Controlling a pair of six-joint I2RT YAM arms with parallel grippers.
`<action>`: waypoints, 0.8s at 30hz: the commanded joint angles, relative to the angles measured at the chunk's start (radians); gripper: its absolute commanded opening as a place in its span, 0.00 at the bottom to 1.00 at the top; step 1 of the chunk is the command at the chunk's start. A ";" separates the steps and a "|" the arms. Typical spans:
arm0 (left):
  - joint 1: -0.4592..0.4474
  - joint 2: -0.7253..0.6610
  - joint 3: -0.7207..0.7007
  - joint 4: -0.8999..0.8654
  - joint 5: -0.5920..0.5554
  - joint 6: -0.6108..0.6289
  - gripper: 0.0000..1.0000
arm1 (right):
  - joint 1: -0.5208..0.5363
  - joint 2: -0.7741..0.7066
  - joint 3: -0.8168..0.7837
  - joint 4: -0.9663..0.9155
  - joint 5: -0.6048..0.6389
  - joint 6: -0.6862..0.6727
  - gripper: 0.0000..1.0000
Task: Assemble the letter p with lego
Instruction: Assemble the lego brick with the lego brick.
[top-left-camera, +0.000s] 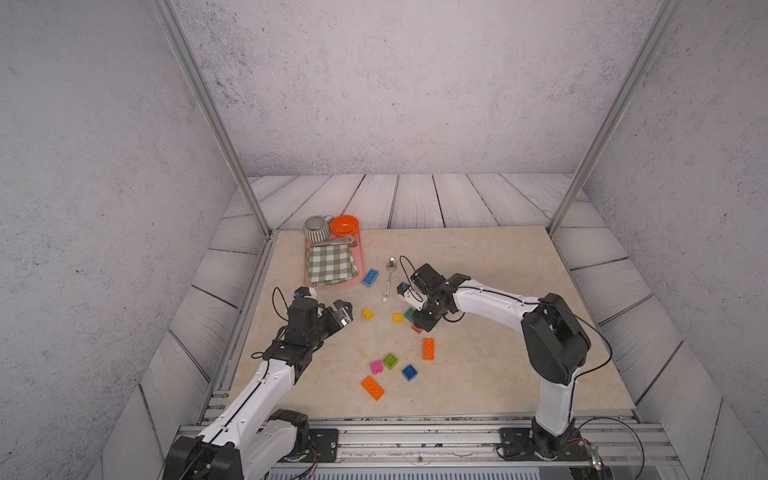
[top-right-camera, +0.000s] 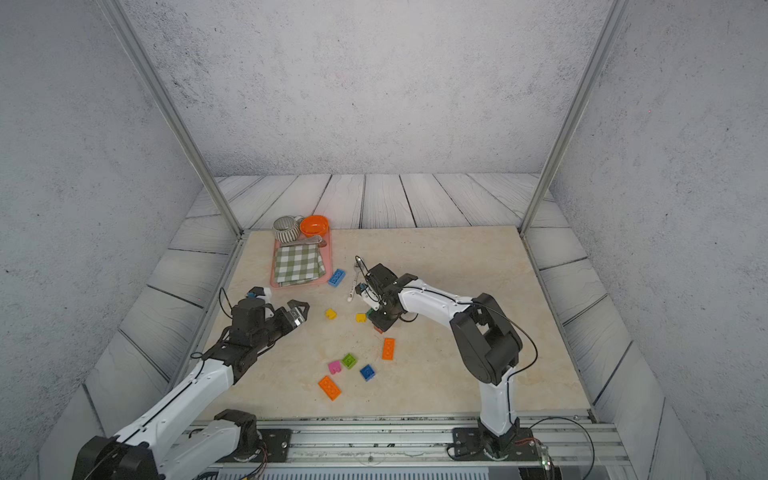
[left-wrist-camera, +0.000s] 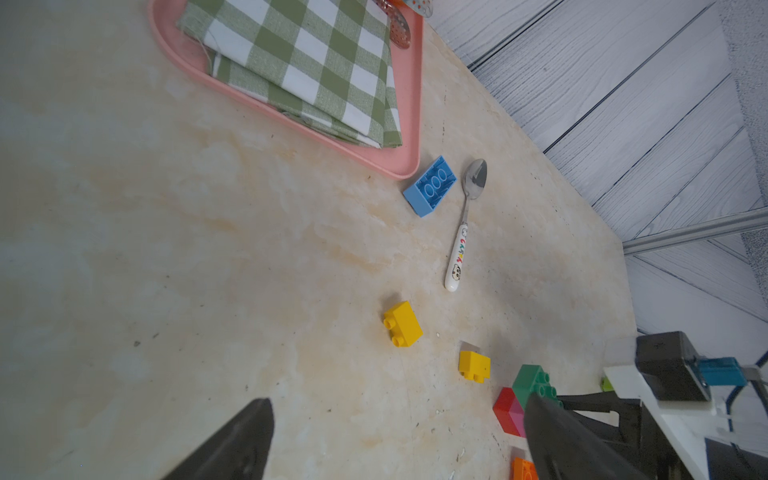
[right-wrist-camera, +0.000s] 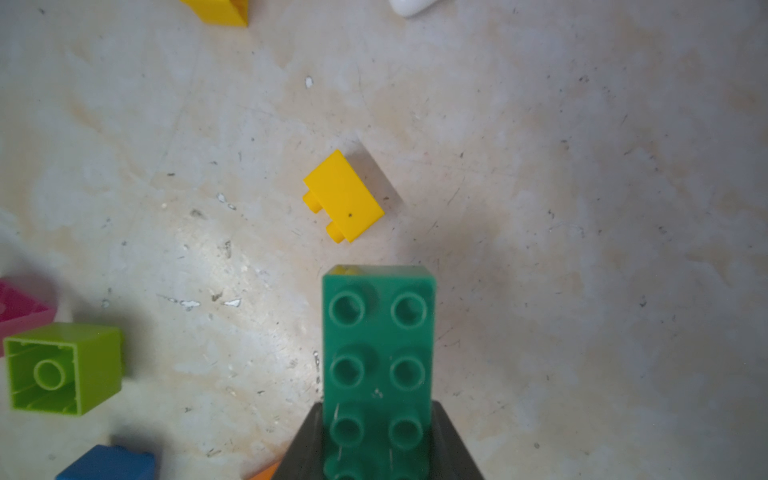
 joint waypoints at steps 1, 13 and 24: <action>0.011 -0.011 -0.005 -0.002 0.000 0.018 0.98 | -0.005 0.050 -0.070 -0.153 0.008 -0.001 0.00; 0.010 -0.026 -0.008 0.008 0.031 0.039 0.98 | 0.039 -0.007 -0.088 -0.196 -0.103 -0.034 0.02; 0.010 0.008 -0.002 0.009 0.051 0.056 0.98 | 0.042 -0.033 -0.095 -0.161 -0.065 -0.025 0.39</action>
